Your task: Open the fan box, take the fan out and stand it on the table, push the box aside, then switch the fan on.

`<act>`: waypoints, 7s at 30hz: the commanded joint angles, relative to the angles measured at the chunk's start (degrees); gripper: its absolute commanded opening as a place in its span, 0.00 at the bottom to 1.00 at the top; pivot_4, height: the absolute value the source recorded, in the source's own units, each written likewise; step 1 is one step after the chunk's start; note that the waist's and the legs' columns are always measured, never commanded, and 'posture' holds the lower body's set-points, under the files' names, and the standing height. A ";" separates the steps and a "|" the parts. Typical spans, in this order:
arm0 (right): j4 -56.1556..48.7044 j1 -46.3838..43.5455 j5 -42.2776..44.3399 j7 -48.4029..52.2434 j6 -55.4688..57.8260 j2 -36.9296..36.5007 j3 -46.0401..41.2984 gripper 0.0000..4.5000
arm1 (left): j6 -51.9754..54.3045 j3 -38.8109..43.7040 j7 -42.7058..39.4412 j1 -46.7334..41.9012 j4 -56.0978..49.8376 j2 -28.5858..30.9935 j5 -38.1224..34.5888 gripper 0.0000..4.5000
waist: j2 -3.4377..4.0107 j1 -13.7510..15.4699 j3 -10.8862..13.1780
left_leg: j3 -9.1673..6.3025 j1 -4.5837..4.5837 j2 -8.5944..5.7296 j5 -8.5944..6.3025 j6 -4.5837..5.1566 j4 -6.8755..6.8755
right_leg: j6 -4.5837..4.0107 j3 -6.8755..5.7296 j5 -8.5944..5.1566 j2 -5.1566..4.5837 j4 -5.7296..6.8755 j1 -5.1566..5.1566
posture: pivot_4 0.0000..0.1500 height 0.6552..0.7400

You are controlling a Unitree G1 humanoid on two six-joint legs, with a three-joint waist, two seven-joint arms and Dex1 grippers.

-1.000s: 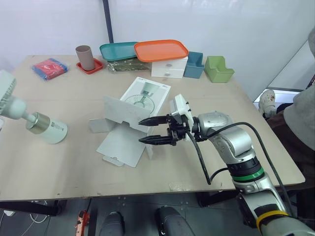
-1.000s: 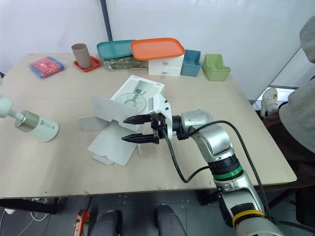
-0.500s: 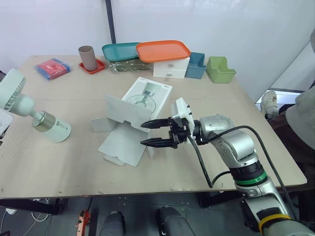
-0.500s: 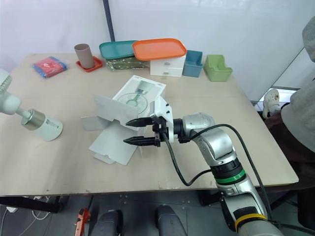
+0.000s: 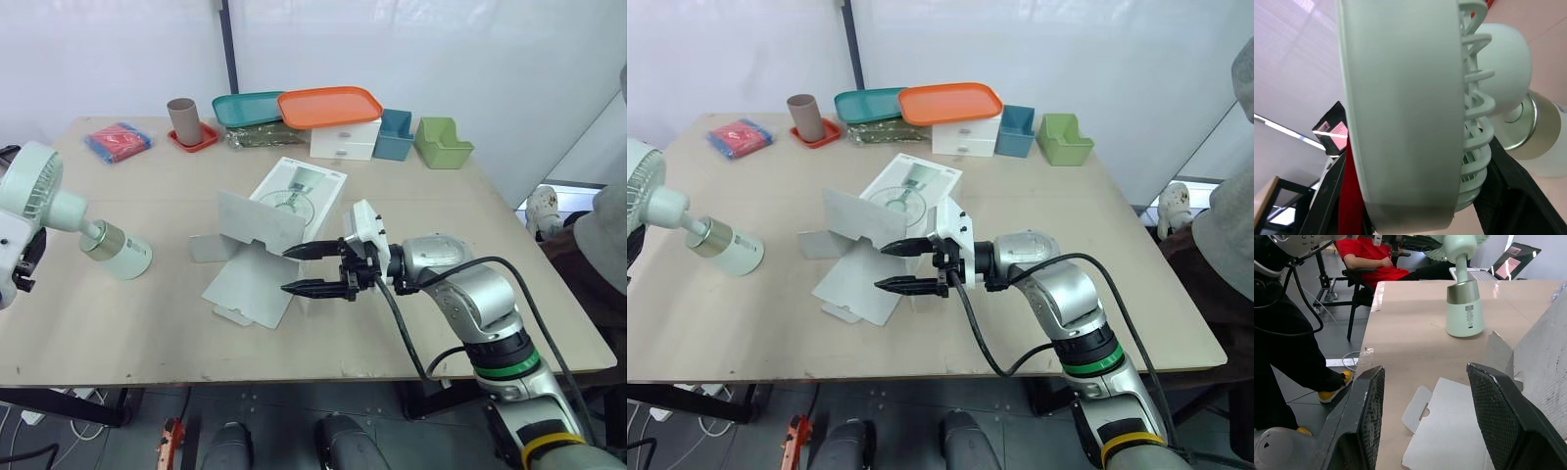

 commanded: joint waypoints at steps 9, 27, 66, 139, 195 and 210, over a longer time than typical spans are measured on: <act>-3.86 0.63 1.86 -1.47 0.28 -0.55 -2.04 0.61 | 10.95 -5.94 -0.74 -5.51 2.18 -3.68 -7.55 0.44 | 0.34 0.12 -0.02 | -0.50 0.31 -0.35 -0.04 -0.06 -0.01 | 0.01 -0.07 -0.01 -0.13 -0.19 0.28 | 1.00 1.00; -4.05 1.00 1.73 -2.31 -0.08 -0.90 -1.74 0.61 | 21.81 -3.08 6.00 -17.32 6.60 -5.75 -14.32 0.44 | 1.00 0.18 0.17 | -2.27 0.28 -1.02 -0.07 -0.11 -0.07 | 0.01 -1.03 -0.01 -0.30 -0.82 0.98 | 1.00 1.00; -3.35 1.57 0.85 -1.37 -1.05 0.02 -0.42 0.61 | 22.44 -1.17 10.49 -20.58 9.29 -1.80 -19.05 0.99 | 0.41 0.71 0.74 | -2.81 -1.23 -0.94 -0.23 -0.32 -0.29 | 0.06 -1.37 -0.51 -0.07 -0.81 0.15 | 1.00 1.00; -11.13 2.47 -2.48 -14.13 13.30 -6.78 -3.49 0.61 | 0.58 -5.73 -25.53 0.25 -1.43 7.54 -48.03 0.99 | 0.43 1.33 0.74 | -2.68 -0.99 -0.75 -0.12 -0.31 0.05 | -0.10 -1.33 -0.50 0.11 -0.65 0.34 | 1.00 1.00; -4.11 -5.07 -3.91 -41.83 44.80 3.60 2.27 0.02 | -20.22 -25.24 -28.64 -2.50 9.80 0.08 -30.08 1.00 | 0.47 1.25 0.74 | -2.39 -0.98 -0.34 -0.14 -0.26 0.01 | -0.06 -1.12 -0.27 0.50 -0.65 0.19 | 1.00 1.00; 2.45 -3.62 -9.35 -44.82 40.84 2.92 -4.05 0.02 | -21.11 -26.83 -28.36 -2.83 10.50 -0.37 -28.77 1.00 | 0.48 1.26 0.75 | -2.38 -0.97 -0.19 -0.13 -0.25 0.02 | -0.14 -1.08 -0.22 0.68 -0.65 0.18 | 1.00 1.00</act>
